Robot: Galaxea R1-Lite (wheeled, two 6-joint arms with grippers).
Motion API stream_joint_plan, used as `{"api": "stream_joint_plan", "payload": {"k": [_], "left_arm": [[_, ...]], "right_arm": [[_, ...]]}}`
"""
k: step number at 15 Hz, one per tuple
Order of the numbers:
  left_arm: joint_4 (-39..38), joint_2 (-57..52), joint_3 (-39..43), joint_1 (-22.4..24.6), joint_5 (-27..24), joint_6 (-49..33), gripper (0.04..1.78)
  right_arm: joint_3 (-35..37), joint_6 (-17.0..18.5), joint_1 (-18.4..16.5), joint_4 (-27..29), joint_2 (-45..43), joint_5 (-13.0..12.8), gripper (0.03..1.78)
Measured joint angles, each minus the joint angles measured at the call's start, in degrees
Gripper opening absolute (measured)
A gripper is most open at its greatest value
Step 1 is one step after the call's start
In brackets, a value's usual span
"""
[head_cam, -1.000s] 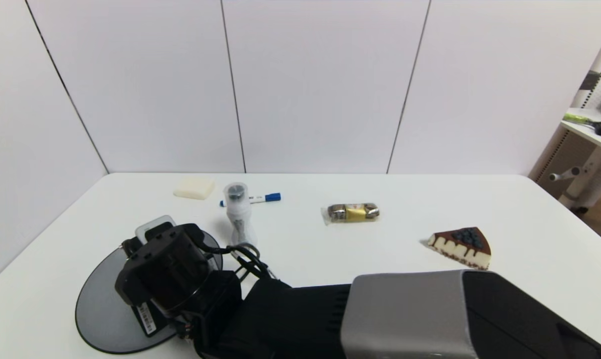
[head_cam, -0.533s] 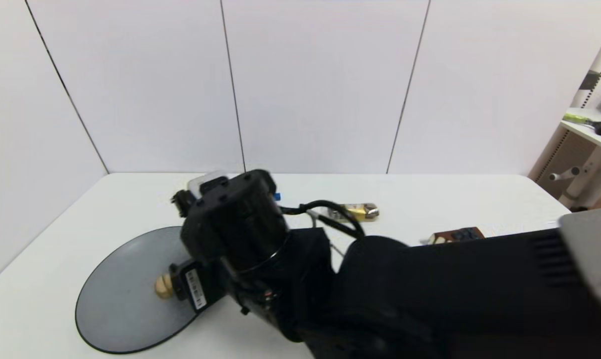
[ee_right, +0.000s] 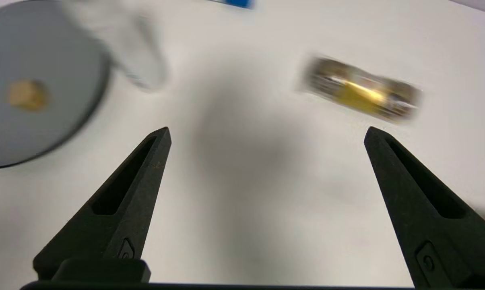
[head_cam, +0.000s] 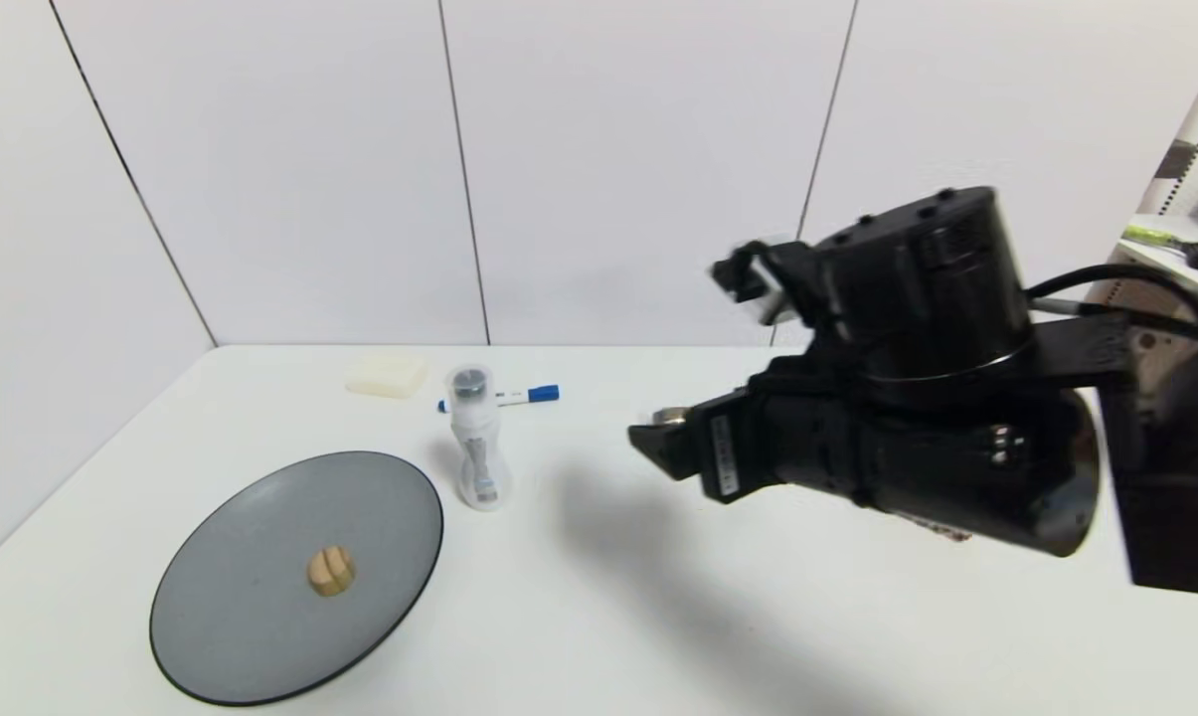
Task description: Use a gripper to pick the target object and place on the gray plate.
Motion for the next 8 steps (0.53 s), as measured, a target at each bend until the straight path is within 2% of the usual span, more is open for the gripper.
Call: {"api": "stream_joint_plan", "payload": {"k": [4, 8], "left_arm": [[0.00, 0.00, 0.00, 0.02, 0.00, 0.00, 1.69], [0.00, 0.00, 0.00, 0.02, -0.02, 0.00, 1.69]], "right_arm": [[8.09, -0.68, -15.13, 4.78, -13.62, 0.13, 1.68], [19.32, -2.10, -27.12, 5.46, -27.88, 0.11, 1.69]]}}
